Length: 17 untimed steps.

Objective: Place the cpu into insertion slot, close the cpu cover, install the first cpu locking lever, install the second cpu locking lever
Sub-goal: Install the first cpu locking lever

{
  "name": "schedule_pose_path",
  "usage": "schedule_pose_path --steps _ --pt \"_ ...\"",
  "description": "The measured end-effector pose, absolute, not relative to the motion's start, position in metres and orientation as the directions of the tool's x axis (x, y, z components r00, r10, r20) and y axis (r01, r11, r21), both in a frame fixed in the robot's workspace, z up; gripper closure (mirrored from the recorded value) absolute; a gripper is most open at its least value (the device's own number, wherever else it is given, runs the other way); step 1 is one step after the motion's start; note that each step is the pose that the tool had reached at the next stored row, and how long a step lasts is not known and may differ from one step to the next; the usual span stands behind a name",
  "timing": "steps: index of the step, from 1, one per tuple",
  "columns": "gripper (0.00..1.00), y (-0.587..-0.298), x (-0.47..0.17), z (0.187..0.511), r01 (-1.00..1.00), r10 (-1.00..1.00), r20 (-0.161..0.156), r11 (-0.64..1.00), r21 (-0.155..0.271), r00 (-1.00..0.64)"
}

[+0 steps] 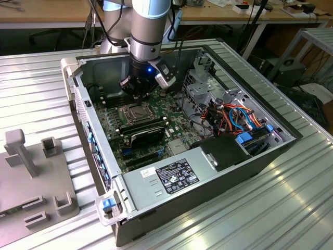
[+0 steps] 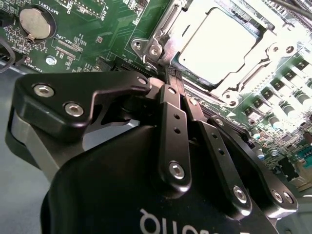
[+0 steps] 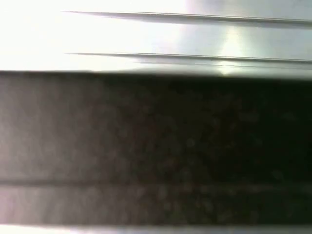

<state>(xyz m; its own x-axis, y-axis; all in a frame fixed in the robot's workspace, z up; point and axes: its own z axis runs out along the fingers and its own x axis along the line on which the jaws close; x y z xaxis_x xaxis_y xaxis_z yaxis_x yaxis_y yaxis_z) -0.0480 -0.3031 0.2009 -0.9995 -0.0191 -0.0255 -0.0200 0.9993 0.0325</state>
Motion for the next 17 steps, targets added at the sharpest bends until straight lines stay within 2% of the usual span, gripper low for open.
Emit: schedule_pose_path --steps 17 --pt "0.89 -0.303 -0.048 0.214 -0.02 -0.019 -0.027 0.999 0.042 -0.999"
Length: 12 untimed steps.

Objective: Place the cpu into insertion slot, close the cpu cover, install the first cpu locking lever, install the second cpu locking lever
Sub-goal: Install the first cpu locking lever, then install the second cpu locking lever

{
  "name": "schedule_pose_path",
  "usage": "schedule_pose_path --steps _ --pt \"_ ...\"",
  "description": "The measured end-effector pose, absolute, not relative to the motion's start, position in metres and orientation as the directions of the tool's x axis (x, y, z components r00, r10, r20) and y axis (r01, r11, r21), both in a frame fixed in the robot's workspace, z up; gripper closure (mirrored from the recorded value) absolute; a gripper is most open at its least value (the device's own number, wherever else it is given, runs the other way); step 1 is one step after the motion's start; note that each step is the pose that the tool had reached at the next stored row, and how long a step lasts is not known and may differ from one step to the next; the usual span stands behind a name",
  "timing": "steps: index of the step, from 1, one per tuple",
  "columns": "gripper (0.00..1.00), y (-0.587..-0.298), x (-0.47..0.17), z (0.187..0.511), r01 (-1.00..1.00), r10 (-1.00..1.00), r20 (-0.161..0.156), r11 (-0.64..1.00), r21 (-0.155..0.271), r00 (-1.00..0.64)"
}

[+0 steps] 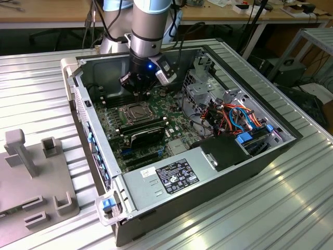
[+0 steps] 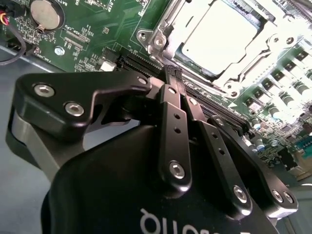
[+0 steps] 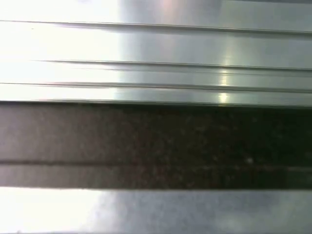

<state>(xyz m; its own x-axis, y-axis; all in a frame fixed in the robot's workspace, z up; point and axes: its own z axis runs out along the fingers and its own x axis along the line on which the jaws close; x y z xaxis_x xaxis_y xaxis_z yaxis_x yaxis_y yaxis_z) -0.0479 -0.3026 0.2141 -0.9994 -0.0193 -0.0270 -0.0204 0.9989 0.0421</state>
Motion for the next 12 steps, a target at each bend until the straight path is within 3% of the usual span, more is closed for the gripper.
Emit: schedule_pose_path --steps 12 --pt "0.89 -0.3104 -0.0479 0.2158 -0.02 -0.019 -0.027 0.999 0.042 -0.999"
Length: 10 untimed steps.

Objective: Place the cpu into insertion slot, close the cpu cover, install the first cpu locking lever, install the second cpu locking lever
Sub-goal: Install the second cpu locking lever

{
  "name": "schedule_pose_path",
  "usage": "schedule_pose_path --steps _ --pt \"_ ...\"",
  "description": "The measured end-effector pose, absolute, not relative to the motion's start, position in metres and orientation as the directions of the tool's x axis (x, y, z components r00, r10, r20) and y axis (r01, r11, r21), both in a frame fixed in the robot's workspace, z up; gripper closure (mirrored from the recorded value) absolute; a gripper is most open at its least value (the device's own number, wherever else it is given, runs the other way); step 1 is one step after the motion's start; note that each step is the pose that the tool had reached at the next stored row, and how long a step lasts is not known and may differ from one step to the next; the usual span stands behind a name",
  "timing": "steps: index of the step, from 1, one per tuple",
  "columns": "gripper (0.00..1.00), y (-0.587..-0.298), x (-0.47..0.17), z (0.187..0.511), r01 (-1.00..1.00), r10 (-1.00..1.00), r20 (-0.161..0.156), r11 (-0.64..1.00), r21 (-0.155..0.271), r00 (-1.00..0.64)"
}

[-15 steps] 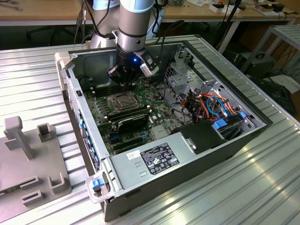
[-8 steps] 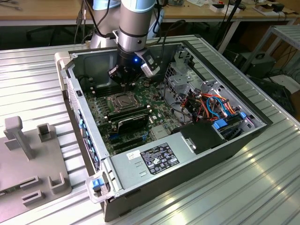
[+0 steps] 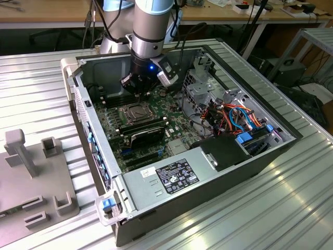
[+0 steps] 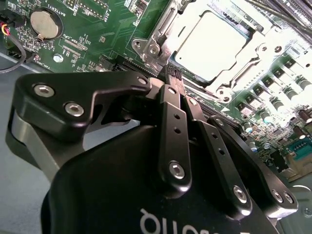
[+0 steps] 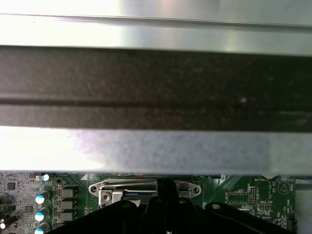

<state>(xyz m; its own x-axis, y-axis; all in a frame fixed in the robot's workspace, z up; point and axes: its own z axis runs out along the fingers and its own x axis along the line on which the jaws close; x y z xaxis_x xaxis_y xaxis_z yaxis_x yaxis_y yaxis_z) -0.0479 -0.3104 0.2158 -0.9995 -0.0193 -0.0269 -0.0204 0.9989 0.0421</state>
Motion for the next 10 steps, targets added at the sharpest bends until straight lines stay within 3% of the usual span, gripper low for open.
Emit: schedule_pose_path --steps 10 --pt "0.89 -0.3105 -0.0475 0.2161 -0.021 -0.02 -0.026 0.999 0.042 -0.999"
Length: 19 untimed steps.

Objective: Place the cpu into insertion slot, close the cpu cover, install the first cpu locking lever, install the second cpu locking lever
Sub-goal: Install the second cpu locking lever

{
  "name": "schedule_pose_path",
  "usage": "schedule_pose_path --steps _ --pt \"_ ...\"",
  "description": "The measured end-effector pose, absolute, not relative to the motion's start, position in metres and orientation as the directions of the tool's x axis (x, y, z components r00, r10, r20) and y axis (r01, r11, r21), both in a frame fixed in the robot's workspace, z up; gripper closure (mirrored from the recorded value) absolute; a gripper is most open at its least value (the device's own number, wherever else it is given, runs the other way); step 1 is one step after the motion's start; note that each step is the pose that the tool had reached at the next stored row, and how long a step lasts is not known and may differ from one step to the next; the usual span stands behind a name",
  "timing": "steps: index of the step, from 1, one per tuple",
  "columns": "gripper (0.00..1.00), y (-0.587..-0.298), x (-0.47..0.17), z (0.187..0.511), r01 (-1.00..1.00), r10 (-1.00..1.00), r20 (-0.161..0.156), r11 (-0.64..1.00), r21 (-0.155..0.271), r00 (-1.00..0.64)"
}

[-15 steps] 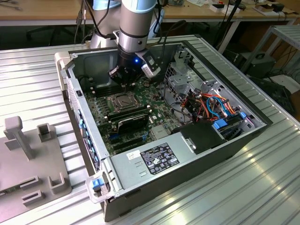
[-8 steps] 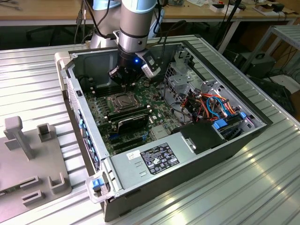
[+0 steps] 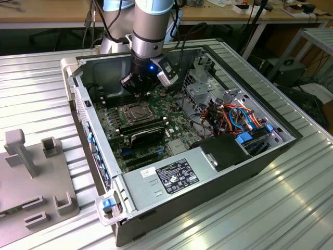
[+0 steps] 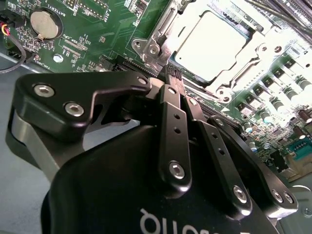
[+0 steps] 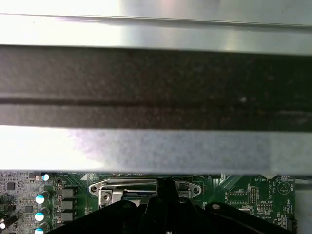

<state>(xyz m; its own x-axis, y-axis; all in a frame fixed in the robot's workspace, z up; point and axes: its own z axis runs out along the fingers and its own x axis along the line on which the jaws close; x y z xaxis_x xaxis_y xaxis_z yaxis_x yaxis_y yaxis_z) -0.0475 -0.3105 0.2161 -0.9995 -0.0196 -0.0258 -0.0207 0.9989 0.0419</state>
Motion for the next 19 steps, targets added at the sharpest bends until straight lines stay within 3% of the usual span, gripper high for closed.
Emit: schedule_pose_path --steps 4,19 --pt "0.89 -0.31 -0.045 0.22 -0.02 -0.019 -0.013 0.999 0.042 -1.0" --pt "0.89 -0.33 -0.045 0.222 -0.02 -0.019 -0.009 0.999 0.041 -1.0"
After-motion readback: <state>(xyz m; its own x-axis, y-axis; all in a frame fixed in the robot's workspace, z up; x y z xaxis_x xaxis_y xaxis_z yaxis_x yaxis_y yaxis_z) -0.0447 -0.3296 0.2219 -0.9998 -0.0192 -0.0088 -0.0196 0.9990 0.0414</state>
